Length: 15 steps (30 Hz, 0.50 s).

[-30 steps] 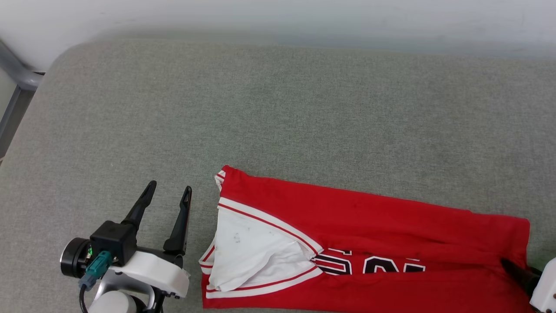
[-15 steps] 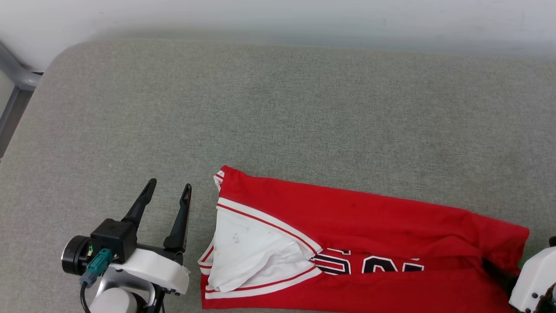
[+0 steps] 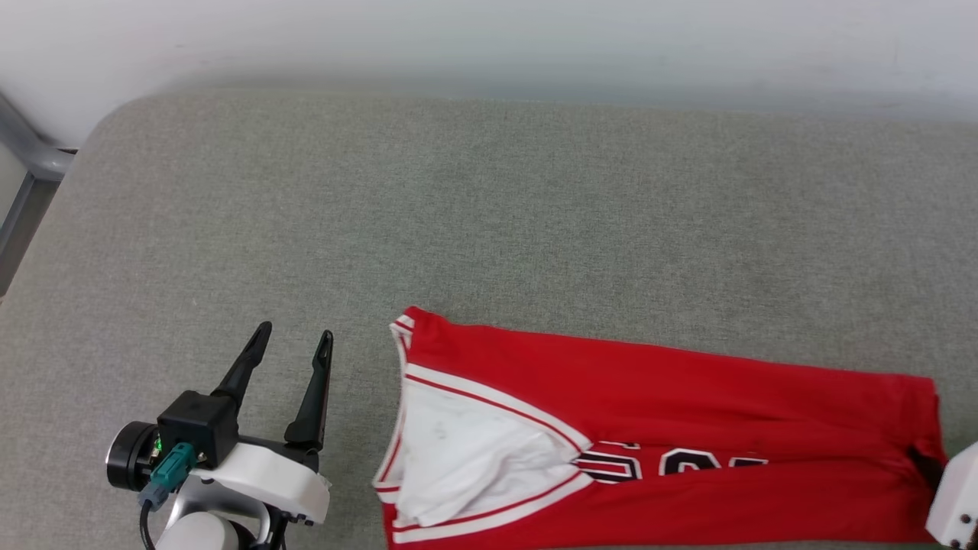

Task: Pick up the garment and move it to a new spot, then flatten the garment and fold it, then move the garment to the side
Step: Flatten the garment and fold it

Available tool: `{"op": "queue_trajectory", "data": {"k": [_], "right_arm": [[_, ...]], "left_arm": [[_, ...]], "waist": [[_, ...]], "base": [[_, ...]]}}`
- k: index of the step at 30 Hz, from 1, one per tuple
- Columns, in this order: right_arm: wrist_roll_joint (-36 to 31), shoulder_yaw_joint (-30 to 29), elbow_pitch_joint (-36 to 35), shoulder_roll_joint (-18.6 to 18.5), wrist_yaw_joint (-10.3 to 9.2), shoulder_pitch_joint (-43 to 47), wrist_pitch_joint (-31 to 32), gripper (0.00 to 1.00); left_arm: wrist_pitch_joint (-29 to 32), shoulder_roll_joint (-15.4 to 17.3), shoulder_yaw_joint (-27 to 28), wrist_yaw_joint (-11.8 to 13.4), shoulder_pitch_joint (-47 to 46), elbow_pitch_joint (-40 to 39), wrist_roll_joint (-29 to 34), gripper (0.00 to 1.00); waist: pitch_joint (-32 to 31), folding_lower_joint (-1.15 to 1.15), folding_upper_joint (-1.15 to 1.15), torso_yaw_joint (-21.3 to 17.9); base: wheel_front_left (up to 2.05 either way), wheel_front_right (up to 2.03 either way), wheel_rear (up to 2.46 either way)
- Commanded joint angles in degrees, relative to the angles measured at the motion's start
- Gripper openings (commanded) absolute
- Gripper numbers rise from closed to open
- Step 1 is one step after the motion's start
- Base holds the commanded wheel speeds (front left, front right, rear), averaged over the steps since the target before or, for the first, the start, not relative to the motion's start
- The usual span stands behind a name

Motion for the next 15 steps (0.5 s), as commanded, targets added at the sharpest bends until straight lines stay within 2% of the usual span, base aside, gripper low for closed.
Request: {"op": "queue_trajectory", "data": {"k": [1,7,15], "right_arm": [[-1.19,-1.34,1.01,-1.57,-0.28,-0.51,-1.12,0.0],[-5.19,-4.38,3.12,-3.55,-0.21,-1.62,-3.85,0.0],[-5.13,-4.09,0.26,-1.44,-0.2,-0.05,-3.61,0.0]], "left_arm": [[-0.26,-0.23,0.31,-0.2,0.65,0.16,0.41,1.0],[-0.21,-0.72,0.68,-0.63,1.19,0.48,0.67,1.0],[-0.21,-1.52,1.63,-0.73,2.79,0.26,0.88,1.0]], "waist": [[-0.45,-0.01,0.0,-0.18],[-1.81,-0.01,0.0,-0.35],[-3.6,-0.01,0.0,-0.9]], "base": [[0.0,0.0,0.0],[0.0,0.0,0.0],[0.0,0.0,0.0]]}}
